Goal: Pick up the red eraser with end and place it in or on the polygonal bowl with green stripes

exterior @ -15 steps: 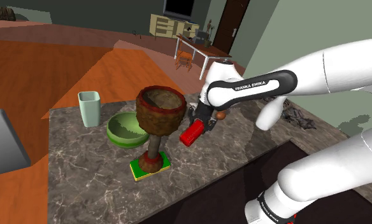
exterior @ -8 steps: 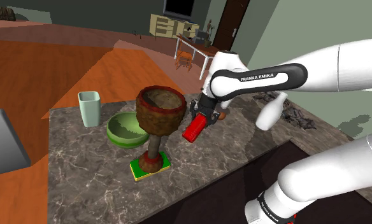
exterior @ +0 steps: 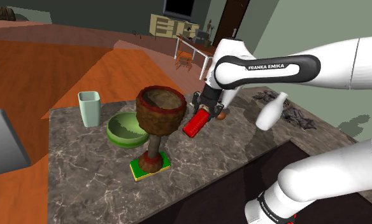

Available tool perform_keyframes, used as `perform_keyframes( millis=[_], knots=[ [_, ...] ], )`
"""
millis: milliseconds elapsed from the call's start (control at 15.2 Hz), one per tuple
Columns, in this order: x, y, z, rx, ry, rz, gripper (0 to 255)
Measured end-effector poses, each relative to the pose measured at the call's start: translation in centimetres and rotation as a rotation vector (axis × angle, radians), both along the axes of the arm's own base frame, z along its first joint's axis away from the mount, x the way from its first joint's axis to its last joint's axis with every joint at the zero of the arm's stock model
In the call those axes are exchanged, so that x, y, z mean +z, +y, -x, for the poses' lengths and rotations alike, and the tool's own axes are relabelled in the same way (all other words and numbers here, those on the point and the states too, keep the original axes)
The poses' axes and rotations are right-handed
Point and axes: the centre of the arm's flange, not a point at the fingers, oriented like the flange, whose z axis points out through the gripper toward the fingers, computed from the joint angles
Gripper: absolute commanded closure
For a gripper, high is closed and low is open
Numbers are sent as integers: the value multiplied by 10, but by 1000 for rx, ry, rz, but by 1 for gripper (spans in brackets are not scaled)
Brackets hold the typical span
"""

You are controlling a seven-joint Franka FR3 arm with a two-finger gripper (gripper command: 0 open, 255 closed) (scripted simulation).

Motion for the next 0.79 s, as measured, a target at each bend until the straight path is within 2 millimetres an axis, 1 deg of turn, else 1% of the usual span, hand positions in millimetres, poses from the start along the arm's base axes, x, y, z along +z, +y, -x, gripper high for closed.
perform_keyframes(
  millis=[528,594,660,792],
  knots=[
    [41,0,0,0,-1,0,255],
    [41,0,0,0,-1,0,0],
    [41,0,0,0,-1,0,0],
    [31,-12,-3,-9,5,2,0]
  ],
)
